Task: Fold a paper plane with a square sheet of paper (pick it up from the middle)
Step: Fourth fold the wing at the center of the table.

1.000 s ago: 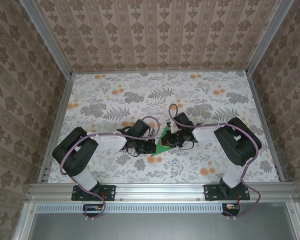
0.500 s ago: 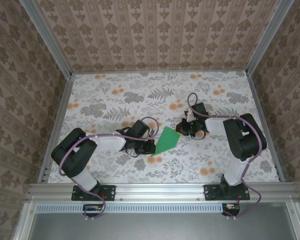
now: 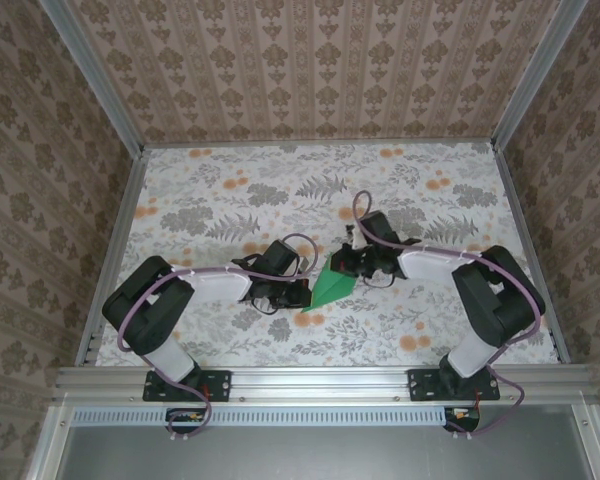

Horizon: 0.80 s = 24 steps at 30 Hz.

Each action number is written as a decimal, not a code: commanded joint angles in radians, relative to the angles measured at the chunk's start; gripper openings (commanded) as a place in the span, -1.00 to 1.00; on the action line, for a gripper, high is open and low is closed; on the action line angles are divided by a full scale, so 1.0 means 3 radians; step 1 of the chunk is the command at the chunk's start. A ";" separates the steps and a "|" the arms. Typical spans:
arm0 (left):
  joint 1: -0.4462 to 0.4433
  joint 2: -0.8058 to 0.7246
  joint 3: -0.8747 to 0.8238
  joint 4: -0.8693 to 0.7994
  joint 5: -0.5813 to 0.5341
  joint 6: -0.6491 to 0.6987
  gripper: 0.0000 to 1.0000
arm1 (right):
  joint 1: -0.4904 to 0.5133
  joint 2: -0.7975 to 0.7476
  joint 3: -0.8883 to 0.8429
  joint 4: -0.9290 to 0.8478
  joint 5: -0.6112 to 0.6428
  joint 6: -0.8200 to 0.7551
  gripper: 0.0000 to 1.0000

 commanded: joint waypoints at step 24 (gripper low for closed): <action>0.0018 -0.0244 -0.0352 -0.0452 0.0223 0.0331 -1.00 | 0.0079 0.0666 -0.0024 -0.0235 0.0214 0.0264 -0.91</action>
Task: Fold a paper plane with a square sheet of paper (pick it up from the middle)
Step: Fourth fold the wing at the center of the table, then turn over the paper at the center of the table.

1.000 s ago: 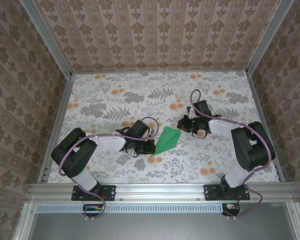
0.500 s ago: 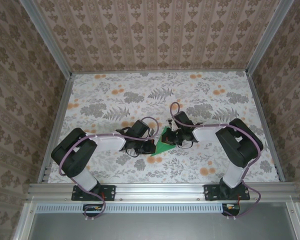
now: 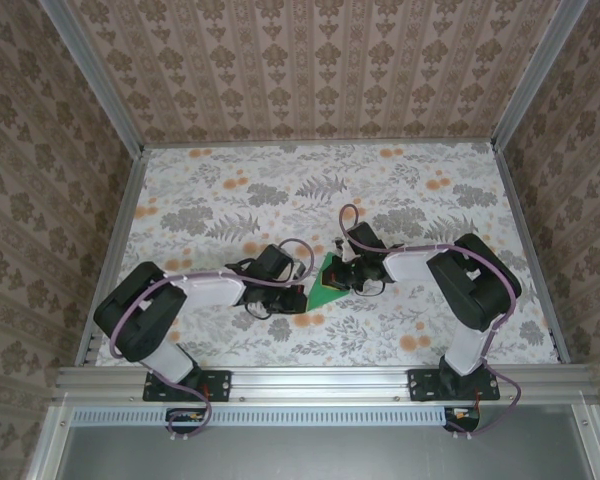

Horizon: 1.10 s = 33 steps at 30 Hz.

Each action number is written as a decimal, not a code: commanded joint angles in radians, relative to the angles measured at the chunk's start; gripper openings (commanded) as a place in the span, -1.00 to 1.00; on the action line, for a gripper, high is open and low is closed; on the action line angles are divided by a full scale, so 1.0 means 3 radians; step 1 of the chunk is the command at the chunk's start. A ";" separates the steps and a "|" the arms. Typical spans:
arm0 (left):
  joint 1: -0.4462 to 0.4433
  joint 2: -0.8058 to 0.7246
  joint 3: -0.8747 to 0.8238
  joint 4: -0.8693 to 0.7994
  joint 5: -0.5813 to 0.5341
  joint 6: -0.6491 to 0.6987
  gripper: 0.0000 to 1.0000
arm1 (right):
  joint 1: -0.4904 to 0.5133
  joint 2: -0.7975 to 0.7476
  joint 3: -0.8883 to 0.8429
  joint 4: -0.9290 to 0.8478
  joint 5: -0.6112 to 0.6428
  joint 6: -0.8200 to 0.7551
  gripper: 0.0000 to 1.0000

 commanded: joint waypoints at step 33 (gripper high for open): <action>0.0404 -0.0459 0.0383 0.0000 -0.1011 0.0013 0.64 | -0.0090 -0.0896 -0.0088 -0.0753 0.1068 0.0602 -0.07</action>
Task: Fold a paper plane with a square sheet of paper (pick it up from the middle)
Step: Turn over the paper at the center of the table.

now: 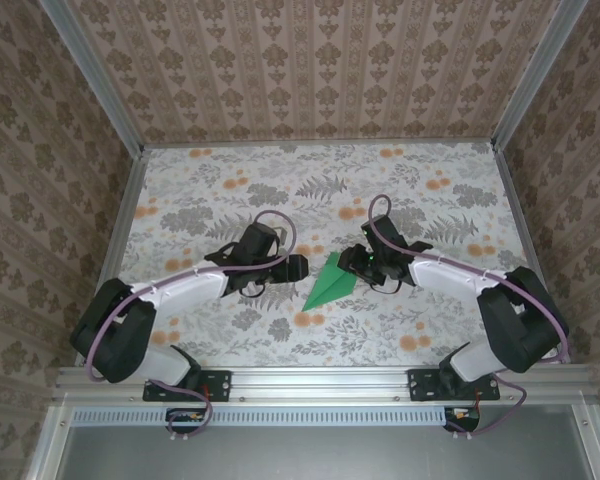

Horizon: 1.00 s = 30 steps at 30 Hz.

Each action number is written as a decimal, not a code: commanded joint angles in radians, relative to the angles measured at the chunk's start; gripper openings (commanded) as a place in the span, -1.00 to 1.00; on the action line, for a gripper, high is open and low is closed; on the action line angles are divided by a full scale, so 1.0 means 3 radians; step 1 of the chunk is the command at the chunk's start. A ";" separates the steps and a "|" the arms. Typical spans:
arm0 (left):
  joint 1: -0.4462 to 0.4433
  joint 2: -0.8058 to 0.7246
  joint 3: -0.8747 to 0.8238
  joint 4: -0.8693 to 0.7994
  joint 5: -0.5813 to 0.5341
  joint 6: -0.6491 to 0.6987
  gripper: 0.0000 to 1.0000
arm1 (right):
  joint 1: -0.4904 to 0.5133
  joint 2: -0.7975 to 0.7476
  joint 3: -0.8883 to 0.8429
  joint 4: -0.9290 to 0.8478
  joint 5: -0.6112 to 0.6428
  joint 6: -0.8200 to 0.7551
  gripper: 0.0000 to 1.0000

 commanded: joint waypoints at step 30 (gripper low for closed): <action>0.0752 -0.0143 -0.0252 0.0170 0.0656 -0.0255 0.97 | 0.0157 0.0741 -0.0026 0.1262 -0.0586 0.0572 -0.61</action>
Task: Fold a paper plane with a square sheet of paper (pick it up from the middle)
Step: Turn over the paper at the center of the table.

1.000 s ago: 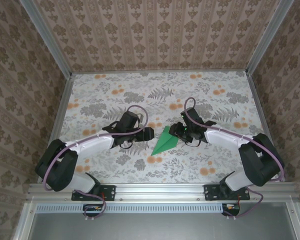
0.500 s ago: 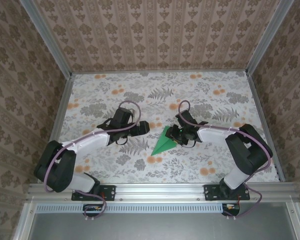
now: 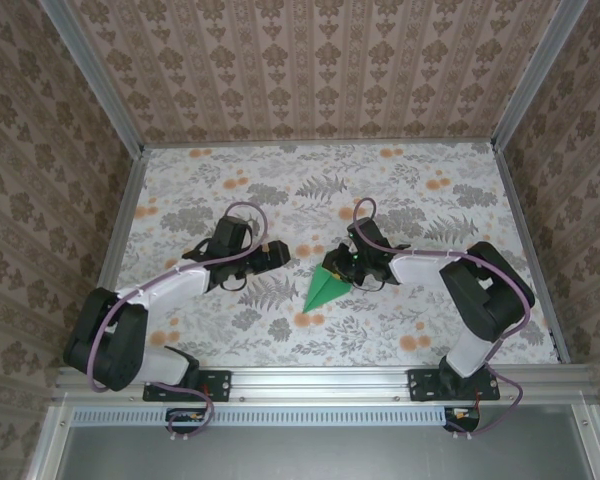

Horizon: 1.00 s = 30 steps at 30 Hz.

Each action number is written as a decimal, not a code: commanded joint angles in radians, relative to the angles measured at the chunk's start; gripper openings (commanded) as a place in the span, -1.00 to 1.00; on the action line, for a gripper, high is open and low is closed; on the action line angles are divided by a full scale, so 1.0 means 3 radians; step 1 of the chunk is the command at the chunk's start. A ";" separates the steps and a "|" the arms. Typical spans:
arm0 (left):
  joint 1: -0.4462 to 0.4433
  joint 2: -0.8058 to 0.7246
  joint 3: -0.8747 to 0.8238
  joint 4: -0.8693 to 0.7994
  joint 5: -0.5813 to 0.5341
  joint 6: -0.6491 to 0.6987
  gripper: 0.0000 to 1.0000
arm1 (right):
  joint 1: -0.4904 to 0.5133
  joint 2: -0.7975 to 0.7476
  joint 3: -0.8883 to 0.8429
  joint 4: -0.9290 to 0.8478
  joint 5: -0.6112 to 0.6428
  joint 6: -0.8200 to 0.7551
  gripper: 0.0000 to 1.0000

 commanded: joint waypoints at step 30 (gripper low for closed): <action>-0.0026 -0.0015 -0.0332 0.2192 0.1934 -0.1135 0.66 | -0.0244 -0.0367 0.0171 0.1688 -0.1468 0.0526 -0.80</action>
